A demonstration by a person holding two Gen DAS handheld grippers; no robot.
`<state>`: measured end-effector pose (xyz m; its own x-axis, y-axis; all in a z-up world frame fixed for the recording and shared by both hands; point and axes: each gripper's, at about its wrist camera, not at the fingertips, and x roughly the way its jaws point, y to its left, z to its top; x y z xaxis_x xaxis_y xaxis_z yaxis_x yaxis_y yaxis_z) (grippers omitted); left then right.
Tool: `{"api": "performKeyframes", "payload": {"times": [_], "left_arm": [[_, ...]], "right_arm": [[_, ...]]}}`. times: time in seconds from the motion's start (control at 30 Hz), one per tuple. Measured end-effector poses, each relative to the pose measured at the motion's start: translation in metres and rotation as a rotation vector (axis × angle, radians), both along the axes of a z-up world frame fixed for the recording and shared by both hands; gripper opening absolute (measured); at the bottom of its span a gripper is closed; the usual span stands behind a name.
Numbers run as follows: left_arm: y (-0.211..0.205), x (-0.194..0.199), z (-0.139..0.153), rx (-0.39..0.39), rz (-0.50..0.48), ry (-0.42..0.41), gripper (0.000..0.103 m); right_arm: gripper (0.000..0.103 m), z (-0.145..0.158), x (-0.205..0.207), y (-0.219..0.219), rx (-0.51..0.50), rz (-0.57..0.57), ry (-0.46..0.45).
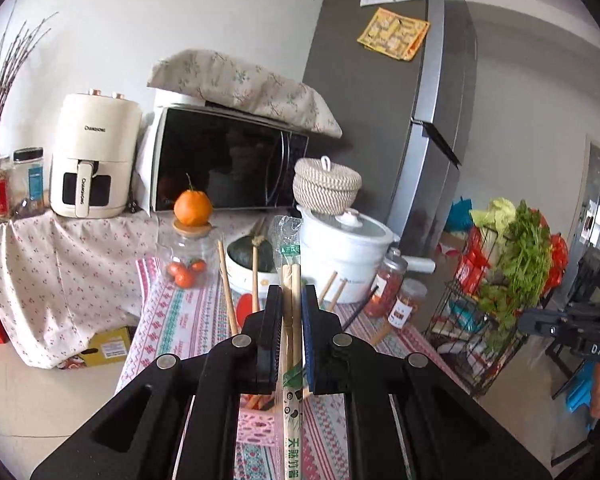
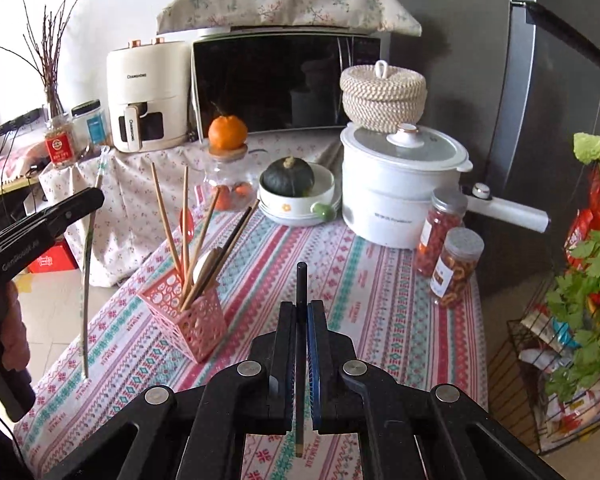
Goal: Organize utensils
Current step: 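Lift both chopsticks upright and carry them over the pink basket, then open the left tool to drop the wrapped chopsticks into the basket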
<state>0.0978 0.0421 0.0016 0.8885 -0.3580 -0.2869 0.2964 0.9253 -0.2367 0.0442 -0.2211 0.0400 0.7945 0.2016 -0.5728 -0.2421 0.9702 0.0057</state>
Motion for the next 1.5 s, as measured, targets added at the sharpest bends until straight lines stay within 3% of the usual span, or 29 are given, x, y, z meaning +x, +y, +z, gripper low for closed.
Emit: {"api": "performKeyframes", "payload": {"times": [0.23,0.53,0.93,1.13,1.2,1.3,1.4,1.5], "left_arm": [[-0.005,0.036,0.014,-0.022,0.084,-0.129,0.01],[-0.027,0.077,-0.011,0.058,0.17,-0.216,0.01],[-0.04,0.087,-0.047,0.138,0.157,-0.235,0.01],[-0.037,0.085,-0.051,0.163,0.122,-0.175,0.012],[-0.034,0.083,-0.049,0.17,0.114,-0.145,0.017],[-0.026,0.074,-0.042,0.164,0.108,-0.126,0.042],[-0.019,0.06,-0.032,0.19,0.116,-0.114,0.048],[-0.008,0.048,-0.025,0.233,0.126,-0.058,0.064]], "right_arm": [[0.004,0.019,-0.002,0.013,0.029,0.027,-0.051],[0.004,0.041,0.005,0.028,0.052,0.068,-0.08],[0.004,0.043,0.006,0.047,0.04,0.092,-0.08],[0.004,0.051,0.003,0.054,0.049,0.101,-0.088],[0.004,0.057,0.002,0.057,0.058,0.104,-0.093],[0.004,0.067,0.002,0.064,0.061,0.113,-0.109],[0.004,0.078,0.003,0.073,0.067,0.123,-0.126],[0.004,0.086,0.007,0.081,0.077,0.129,-0.142]]}}
